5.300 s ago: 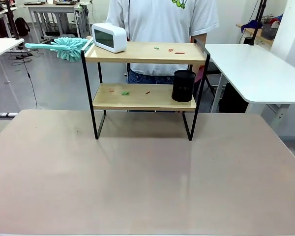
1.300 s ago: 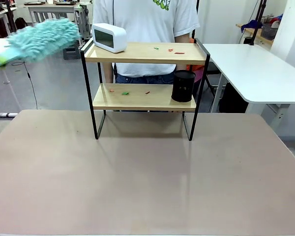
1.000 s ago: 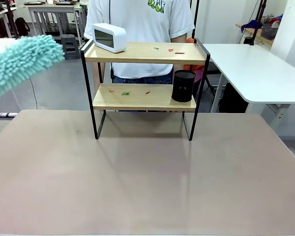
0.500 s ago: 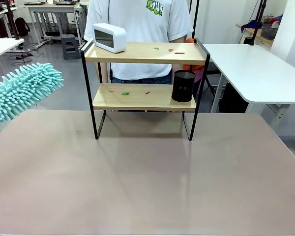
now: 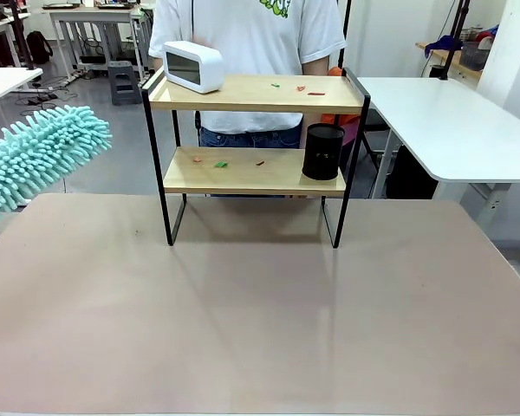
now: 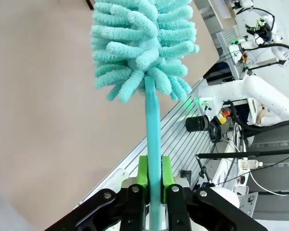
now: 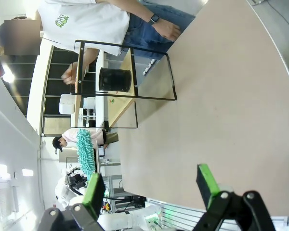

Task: Clean the shelf.
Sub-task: Clean the specific tier of the Shelf with the Duster once objects are removed.

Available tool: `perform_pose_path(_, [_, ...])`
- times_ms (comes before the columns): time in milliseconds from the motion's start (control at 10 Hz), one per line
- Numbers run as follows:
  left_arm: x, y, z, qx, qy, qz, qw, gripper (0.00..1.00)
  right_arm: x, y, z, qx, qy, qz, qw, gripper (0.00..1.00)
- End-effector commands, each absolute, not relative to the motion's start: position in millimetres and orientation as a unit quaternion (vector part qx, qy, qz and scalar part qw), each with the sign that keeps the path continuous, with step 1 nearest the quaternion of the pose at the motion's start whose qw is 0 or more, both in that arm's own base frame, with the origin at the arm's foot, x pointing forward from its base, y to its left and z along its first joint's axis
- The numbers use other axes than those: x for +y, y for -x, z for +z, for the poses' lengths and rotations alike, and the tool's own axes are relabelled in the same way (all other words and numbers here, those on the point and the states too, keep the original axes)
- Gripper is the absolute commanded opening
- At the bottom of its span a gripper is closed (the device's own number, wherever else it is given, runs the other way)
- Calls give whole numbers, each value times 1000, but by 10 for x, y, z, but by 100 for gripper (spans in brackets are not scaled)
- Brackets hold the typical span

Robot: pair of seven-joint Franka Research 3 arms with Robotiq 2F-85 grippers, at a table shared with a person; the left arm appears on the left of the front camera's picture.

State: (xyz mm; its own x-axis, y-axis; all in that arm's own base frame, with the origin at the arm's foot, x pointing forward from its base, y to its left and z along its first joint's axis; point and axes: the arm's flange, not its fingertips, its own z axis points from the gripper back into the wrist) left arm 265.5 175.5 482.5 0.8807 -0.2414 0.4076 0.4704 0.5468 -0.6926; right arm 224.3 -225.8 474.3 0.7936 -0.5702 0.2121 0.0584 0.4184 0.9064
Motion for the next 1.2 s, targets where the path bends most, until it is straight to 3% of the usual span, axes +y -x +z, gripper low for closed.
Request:
perform_pose_path(0, [1773, -2642, 4868, -135, 438, -203, 865, 0, -2267, -2270, 4763, -268, -506, -186, 798, 100])
perform_pose_path(700, [1773, -2642, 4868, -135, 438, -203, 865, 0, -2267, -2270, 4763, -268, -506, -186, 798, 100])
perform_pose_path(800, [1755, -2654, 4824, -133, 430, -205, 869, 13, -2267, -2270, 4763, -268, -506, -186, 798, 100])
perform_pose_path(1100, [1557, -2669, 5916, -235, 385, -87, 888, 13, -2267, -2270, 4763, -268, -506, -186, 798, 100])
